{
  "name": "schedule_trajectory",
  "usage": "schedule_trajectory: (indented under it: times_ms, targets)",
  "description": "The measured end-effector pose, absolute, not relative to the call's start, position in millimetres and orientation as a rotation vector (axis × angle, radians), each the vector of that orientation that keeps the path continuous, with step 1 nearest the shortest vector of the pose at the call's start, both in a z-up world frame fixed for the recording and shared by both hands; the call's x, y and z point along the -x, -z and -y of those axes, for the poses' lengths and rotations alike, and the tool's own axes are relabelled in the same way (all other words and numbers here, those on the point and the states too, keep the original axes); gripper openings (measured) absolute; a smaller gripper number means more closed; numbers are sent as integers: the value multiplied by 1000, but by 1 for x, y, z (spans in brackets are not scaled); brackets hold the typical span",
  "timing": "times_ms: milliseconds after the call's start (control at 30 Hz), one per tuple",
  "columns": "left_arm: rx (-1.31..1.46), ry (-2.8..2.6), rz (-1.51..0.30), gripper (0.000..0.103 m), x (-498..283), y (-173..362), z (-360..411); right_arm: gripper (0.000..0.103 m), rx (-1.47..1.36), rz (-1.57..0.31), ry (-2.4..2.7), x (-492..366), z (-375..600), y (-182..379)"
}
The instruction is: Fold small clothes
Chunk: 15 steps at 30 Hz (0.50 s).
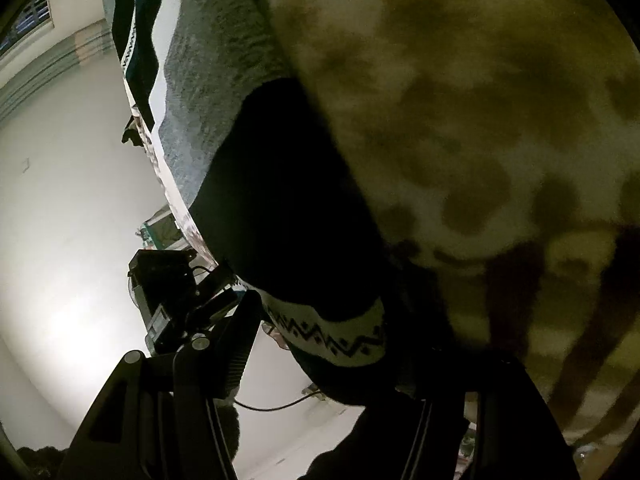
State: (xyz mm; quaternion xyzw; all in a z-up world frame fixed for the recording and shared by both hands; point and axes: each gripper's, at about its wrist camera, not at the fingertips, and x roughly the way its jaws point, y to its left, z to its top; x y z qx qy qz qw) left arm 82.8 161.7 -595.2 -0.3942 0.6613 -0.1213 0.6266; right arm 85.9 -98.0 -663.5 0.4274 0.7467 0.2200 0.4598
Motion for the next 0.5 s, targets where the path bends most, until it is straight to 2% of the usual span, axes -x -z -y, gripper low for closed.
schedule_trajectory:
  times_ms: [33,67,100,200,500]
  targets:
    - [937,293,-1502,16,-80,594,-161,49,-1041,-1834,-544,-84,97,662]
    - [968,292,-1485,16,-77,591,-162,25,-1019,-1830,-540,-84,93,659]
    - [999,284,-1464,16,-75,586,-161,20,-1014,-1823,-542,-84,93,657]
    - [1047,276,-1435,16,-70,574,-158,14,-996,-1781,-525,-82,87,644]
    - [1005,377,-1262,15,-115,490,-152,12,-1081,-1623,-552,-96,99,572]
